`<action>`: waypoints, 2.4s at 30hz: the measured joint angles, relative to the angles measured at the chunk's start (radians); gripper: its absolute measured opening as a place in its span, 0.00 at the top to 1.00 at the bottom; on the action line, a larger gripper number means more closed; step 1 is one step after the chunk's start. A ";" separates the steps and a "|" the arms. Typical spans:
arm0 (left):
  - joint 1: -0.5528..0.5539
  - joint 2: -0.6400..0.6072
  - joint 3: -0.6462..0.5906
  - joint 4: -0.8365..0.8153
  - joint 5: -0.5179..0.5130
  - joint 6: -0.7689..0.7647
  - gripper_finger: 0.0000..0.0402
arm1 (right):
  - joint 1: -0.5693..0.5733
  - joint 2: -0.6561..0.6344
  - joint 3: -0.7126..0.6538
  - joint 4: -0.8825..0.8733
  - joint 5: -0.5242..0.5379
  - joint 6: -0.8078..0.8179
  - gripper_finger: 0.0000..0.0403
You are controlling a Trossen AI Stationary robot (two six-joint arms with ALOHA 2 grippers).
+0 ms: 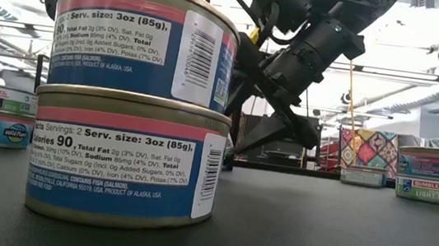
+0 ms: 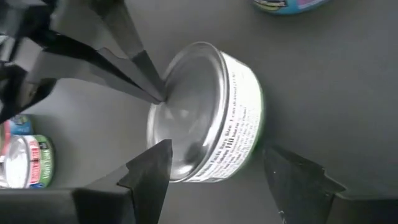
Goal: Stack canned seafood by type on shelf
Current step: Put the green tuna can on the shelf
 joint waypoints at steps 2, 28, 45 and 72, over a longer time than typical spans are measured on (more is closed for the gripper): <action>0.000 0.000 0.000 -0.003 0.009 -0.005 0.97 | 0.001 0.018 0.002 0.026 0.006 0.008 0.40; -0.006 -0.348 -0.009 -0.265 -0.039 0.047 0.97 | -0.007 0.082 0.000 0.193 0.032 -0.116 0.86; -0.001 -0.371 -0.110 -0.062 -0.092 -0.032 0.97 | -0.013 0.065 0.000 0.201 -0.001 -0.172 0.76; 0.143 -0.171 -0.108 -0.021 0.039 -0.032 0.97 | -0.012 0.038 0.002 0.125 0.081 -0.069 0.39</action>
